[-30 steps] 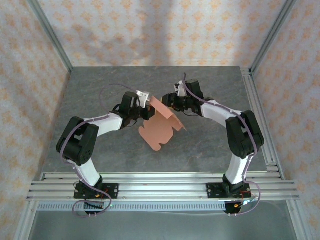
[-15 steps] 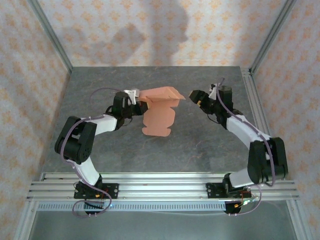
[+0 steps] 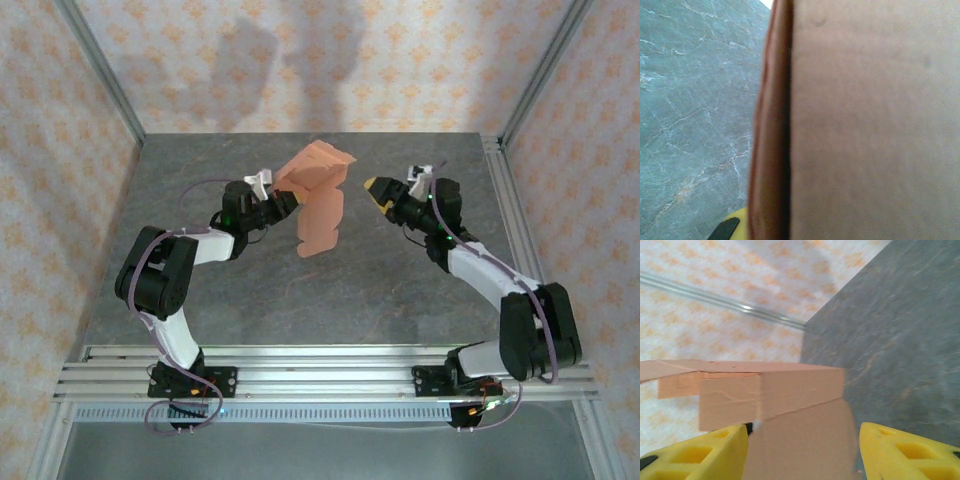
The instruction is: Fold the paper box
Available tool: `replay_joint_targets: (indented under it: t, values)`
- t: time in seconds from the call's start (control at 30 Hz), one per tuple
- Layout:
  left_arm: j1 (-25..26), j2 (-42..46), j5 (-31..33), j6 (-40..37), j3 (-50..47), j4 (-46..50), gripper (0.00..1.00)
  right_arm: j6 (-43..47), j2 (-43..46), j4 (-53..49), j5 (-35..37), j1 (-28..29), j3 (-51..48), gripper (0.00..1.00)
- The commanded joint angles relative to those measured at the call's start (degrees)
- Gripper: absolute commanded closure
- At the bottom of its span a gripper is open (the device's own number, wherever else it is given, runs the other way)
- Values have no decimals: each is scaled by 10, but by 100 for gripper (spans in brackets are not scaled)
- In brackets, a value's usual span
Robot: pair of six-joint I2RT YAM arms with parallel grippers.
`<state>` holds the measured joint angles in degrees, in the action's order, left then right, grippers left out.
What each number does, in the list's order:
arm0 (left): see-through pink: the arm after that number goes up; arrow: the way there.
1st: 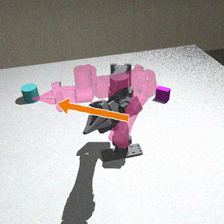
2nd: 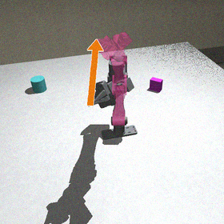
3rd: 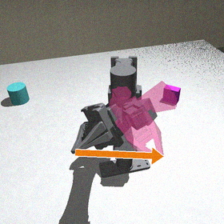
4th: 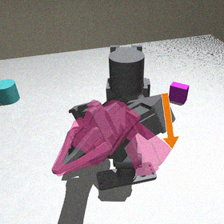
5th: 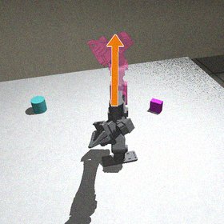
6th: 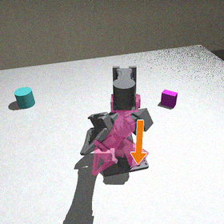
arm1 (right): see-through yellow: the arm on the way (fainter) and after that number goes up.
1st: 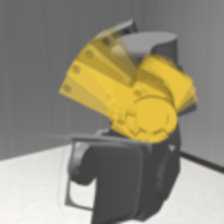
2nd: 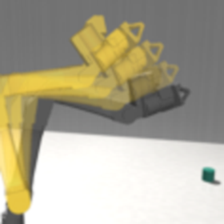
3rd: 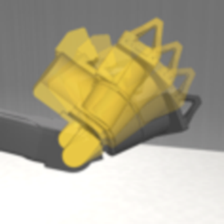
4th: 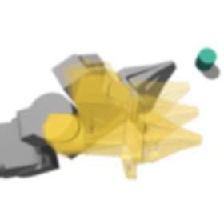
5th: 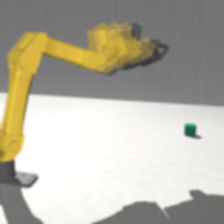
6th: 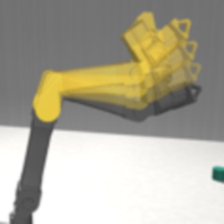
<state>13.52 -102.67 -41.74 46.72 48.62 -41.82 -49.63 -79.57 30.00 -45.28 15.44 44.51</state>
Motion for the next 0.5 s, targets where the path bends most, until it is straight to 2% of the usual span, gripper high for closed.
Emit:
replay_joint_targets:
  t: [0.0, 0.23, 0.47]
  values:
    - [4, 4, -18, 1, 15, -24, 100, -47, -30, 93, -17, 24, 41, 41]
    - [6, 8, -19, -5, 13, -24, 100, -33, -67, 78, -21, 48, 80, 47]
    - [11, 11, -16, -28, 19, 3, 100, 3, -83, 21, -22, 61, 100, 53]
